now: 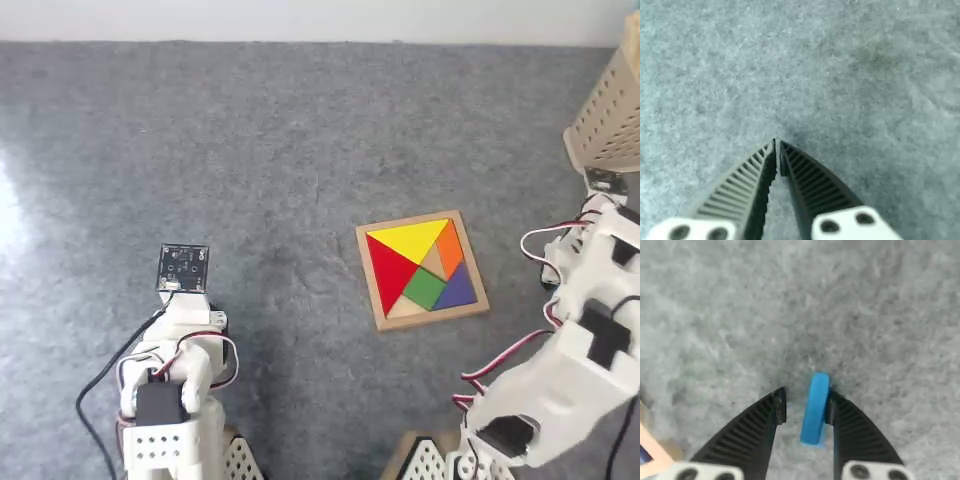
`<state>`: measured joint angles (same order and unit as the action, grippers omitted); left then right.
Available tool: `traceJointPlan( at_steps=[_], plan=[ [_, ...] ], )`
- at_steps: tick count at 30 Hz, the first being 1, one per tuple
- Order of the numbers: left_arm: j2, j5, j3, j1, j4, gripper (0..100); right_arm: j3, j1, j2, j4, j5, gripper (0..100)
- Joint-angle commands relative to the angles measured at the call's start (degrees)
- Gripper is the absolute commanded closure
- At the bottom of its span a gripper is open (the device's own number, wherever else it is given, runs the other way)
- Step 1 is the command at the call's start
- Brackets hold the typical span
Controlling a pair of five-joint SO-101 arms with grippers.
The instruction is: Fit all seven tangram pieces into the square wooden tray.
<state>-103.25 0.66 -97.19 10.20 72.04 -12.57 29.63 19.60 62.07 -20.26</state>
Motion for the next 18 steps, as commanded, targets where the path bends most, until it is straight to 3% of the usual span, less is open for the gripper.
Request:
traceJointPlan(
  at_steps=[1,5,18],
  plan=[
    [-1.0,-0.4,0.7,0.0,0.3,99,2.1,-0.3,0.6,-0.4,0.7,87.4],
    [-1.0,-0.4,0.7,0.0,0.3,99,2.1,-0.2,0.5,-0.4,0.4,99.2],
    [-1.0,-0.4,0.7,0.0,0.3,99,8.4,-0.6,-3.2,10.6,-1.8,99.1]
  ],
)
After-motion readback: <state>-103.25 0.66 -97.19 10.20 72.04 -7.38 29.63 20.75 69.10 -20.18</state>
